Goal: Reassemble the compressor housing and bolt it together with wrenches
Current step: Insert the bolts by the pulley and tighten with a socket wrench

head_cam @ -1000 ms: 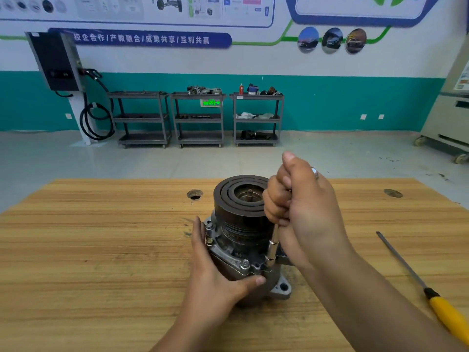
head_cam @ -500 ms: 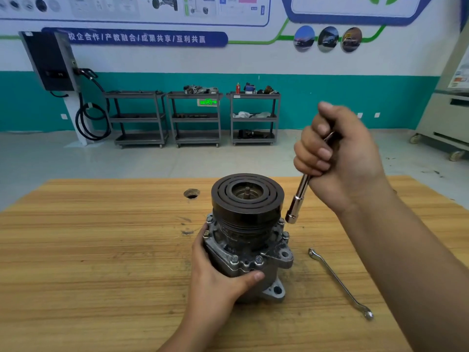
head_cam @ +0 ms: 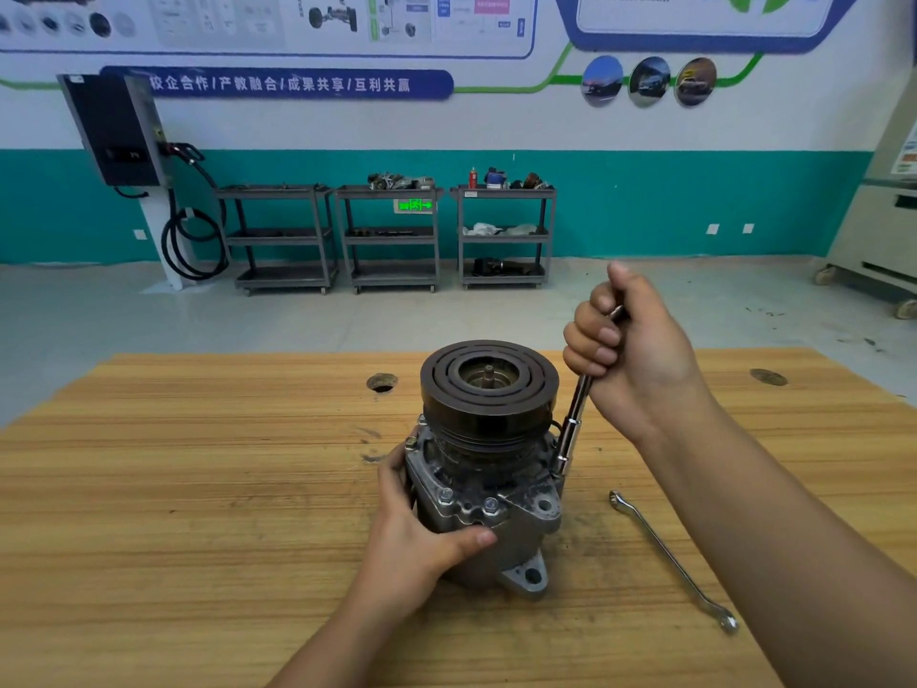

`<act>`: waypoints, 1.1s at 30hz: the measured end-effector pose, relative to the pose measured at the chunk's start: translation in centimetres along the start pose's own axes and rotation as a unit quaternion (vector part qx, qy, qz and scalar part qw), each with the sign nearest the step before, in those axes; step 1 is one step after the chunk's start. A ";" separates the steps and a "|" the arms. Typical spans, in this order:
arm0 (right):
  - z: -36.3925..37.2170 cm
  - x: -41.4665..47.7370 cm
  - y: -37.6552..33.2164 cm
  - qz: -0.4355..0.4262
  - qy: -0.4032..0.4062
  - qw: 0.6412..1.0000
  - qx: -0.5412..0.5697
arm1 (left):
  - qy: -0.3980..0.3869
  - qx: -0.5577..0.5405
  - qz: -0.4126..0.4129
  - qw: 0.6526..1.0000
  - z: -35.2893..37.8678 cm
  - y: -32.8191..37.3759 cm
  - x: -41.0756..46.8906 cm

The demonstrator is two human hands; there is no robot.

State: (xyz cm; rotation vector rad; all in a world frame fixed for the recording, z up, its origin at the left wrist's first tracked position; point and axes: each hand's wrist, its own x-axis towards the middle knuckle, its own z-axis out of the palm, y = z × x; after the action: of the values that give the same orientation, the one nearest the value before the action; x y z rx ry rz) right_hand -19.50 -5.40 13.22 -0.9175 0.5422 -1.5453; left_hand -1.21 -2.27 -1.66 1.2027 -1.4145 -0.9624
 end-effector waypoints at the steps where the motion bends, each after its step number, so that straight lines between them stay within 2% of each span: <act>1: 0.0 -0.3 0.3 -0.019 -0.007 1.000 -0.008 | 0.001 -0.004 0.002 1.000 0.0 -0.2 0.0; 7: -1.2 -2.2 1.3 -0.086 -0.105 0.989 -0.060 | 0.011 -0.020 0.014 1.000 0.2 -0.7 0.0; 12: -1.8 -2.8 0.9 -0.114 -0.128 0.975 -0.144 | 0.007 -0.030 0.011 0.999 0.2 -0.8 0.0; 16: -0.4 -2.3 1.0 -0.143 -0.100 0.947 -0.269 | 0.010 -0.029 0.007 1.000 0.2 -0.7 0.0; 18: 0.2 -1.8 0.9 -0.137 -0.116 0.929 -0.324 | 0.009 -0.027 0.009 1.000 0.1 -0.7 0.0; 23: 0.3 -0.4 -0.5 -0.017 -0.251 0.933 -0.256 | 0.005 -0.021 0.010 1.000 -0.1 -0.7 0.1; 28: -0.4 -0.3 0.7 -0.005 -0.219 0.942 -0.253 | 0.006 -0.029 0.010 1.000 0.1 -0.9 0.2; 33: -0.5 -0.6 0.5 0.007 -0.250 0.943 -0.218 | 0.009 -0.038 0.012 0.999 0.1 -1.1 0.3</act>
State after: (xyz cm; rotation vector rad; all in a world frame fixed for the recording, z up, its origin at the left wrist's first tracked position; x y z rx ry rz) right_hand -19.61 -5.02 12.44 -1.5857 0.5234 -1.1257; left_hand -1.12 -2.76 -2.70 1.1341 -1.3635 -0.9786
